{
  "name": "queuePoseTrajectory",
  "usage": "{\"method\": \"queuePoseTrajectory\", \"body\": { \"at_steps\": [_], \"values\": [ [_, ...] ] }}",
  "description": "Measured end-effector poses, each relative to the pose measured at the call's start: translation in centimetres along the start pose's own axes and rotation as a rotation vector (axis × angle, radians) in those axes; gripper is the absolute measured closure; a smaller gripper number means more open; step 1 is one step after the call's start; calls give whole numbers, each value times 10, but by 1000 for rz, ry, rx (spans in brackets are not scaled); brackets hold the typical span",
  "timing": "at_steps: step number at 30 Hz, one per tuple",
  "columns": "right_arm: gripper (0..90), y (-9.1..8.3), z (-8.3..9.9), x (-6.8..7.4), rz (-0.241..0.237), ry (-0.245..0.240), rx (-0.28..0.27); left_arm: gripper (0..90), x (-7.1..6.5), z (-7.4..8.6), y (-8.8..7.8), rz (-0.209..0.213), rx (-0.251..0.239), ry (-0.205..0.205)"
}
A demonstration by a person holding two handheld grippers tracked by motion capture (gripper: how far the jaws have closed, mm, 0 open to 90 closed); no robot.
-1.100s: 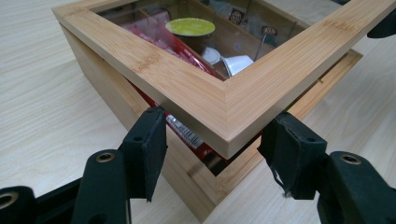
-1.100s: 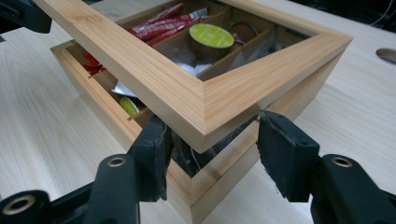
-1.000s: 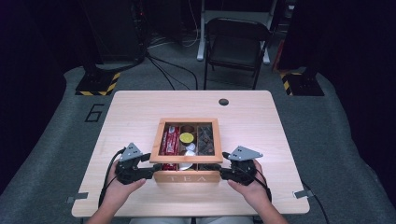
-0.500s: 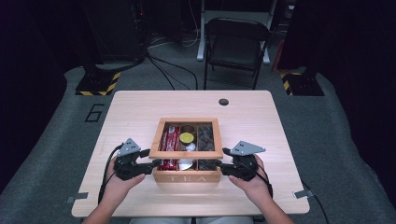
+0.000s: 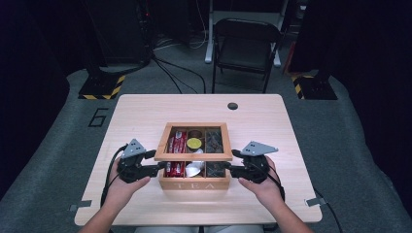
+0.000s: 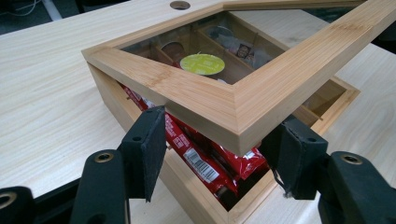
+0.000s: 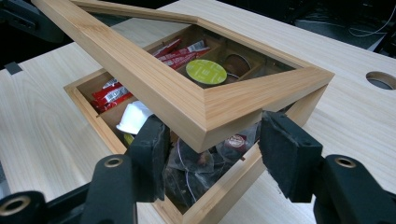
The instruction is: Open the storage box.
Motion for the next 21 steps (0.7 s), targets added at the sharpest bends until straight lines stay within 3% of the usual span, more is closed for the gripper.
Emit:
{"method": "queuePoseTrajectory", "body": {
  "at_steps": [10,21],
  "values": [
    [433,-2,-16,-3,-6,17,-17,409,8,-14,-3,16,-15,-8],
    [453,-5,-34,-5,14,-29,-22,414,15,-28,-6,19,-42,-28]
  ]
}}
Point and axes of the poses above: each handheld gripper's, and its own axes: y roughly forward along the jaws, z roughly out of its underside, x roughly to its left, the point moved 7 cm from there along y, roughly forward along the jaws, and after that the axes turned 7 degrees about y, right-handed, at the moved point
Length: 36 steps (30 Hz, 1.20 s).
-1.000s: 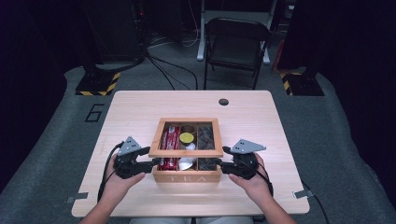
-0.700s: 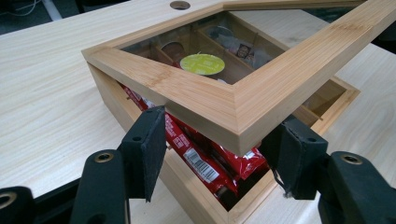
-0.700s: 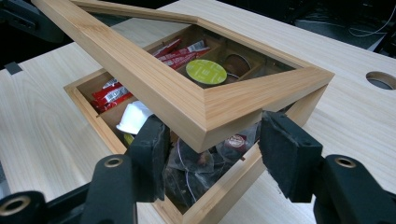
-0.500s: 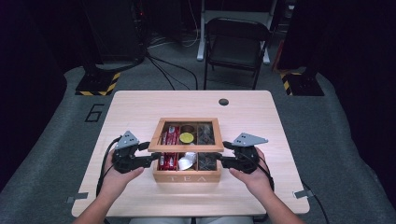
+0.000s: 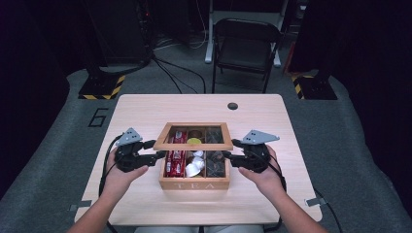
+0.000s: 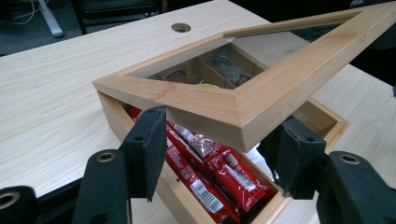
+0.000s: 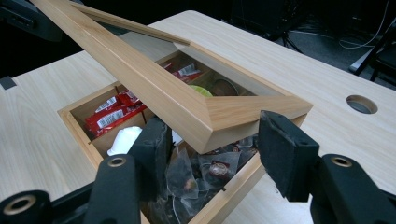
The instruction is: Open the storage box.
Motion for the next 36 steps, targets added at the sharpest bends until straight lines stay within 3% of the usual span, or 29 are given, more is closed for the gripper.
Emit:
{"method": "queuePoseTrajectory", "body": {
  "at_steps": [7,16,27,36],
  "values": [
    [459,-1,-9,-2,-2,-3,-7,421,5,-11,-1,-2,2,16],
    [478,-1,-22,-7,-1,-13,-17,427,11,-22,0,2,-19,-10],
    [465,9,-28,-20,59,-28,7,430,22,-38,4,-12,-25,-22],
    [522,24,-37,-31,96,-24,-4,433,29,-47,8,-21,-32,-29]
  ]
}}
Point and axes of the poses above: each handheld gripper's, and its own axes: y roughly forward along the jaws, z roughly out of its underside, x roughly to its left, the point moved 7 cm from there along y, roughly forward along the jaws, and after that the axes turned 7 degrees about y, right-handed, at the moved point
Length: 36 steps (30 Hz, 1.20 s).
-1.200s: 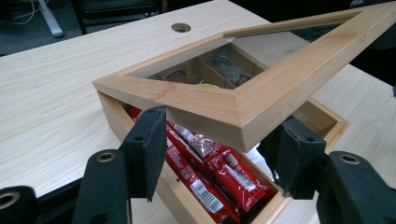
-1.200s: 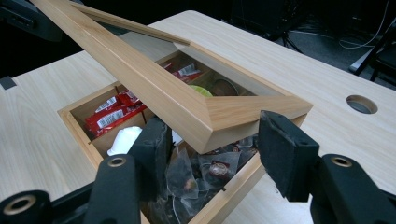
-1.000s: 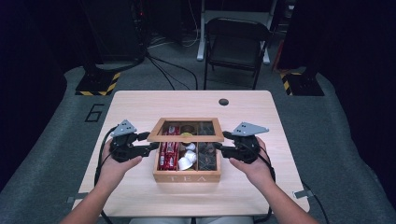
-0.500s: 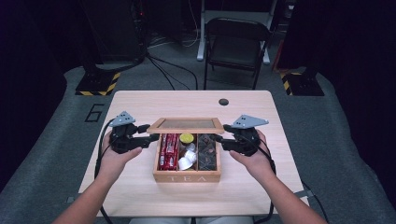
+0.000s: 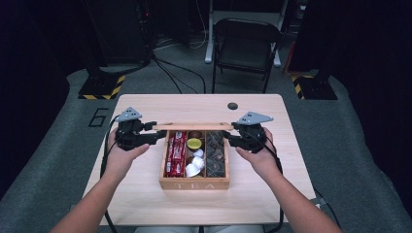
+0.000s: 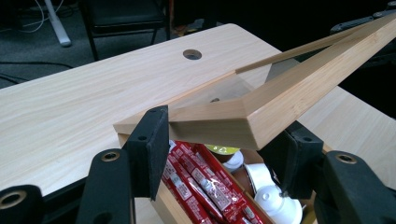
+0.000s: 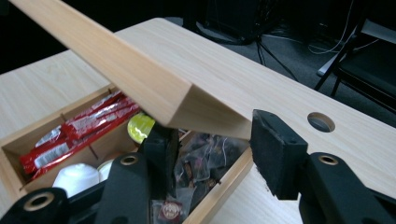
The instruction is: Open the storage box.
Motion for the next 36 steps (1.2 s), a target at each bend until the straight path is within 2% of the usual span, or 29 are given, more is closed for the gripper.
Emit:
{"method": "queuePoseTrajectory", "body": {
  "at_steps": [4,8,18,22,26,28,32,34,36],
  "values": [
    [566,3,-4,-3,5,19,-19,441,2,-3,2,-4,-3,3],
    [581,4,-7,-4,17,13,-33,455,4,-5,2,-19,-18,11],
    [583,5,-9,-5,19,11,-31,473,11,-1,11,-58,-8,22],
    [583,6,-12,-7,16,11,-44,503,15,1,16,-86,-4,24],
    [584,7,-14,-7,12,21,-43,549,17,1,20,-88,-12,23],
    [585,7,-15,-8,14,19,-46,562,18,0,20,-99,-14,37],
    [585,8,-17,-9,16,36,-50,578,18,-2,21,-122,-23,51],
    [580,9,-19,-11,13,32,-54,579,19,-3,22,-124,-24,50],
    [571,10,-20,-12,-4,51,-54,580,20,-5,22,-124,-25,45]
  ]
}}
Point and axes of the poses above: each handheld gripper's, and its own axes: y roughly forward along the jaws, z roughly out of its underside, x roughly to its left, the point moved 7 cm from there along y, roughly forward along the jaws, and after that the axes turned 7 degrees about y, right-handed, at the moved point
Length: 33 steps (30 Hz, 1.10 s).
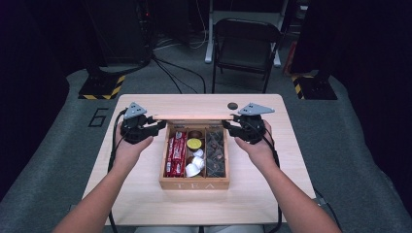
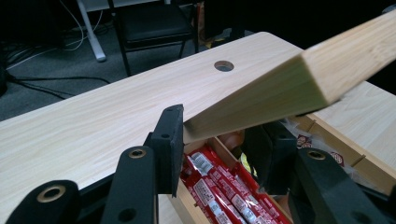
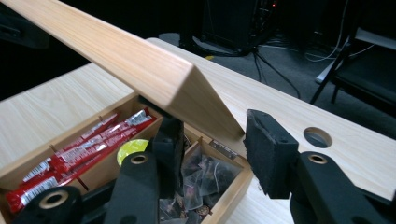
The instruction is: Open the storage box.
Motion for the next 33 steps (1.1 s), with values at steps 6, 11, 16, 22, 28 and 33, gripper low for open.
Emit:
{"method": "queuePoseTrajectory", "body": {
  "at_steps": [6,11,16,22,28,33],
  "values": [
    [553,5,1,-5,19,16,8,582,4,-5,2,5,8,-12],
    [554,11,1,-9,33,12,16,586,8,-9,5,7,0,-23],
    [555,17,0,-14,44,20,19,590,12,-14,7,6,6,-9],
    [555,25,0,-17,42,24,14,596,17,-19,11,7,6,-16],
    [545,34,0,-20,59,35,17,597,21,-23,14,14,3,-31],
    [545,41,0,-25,71,44,17,602,24,-25,16,9,0,-32]
  ]
}}
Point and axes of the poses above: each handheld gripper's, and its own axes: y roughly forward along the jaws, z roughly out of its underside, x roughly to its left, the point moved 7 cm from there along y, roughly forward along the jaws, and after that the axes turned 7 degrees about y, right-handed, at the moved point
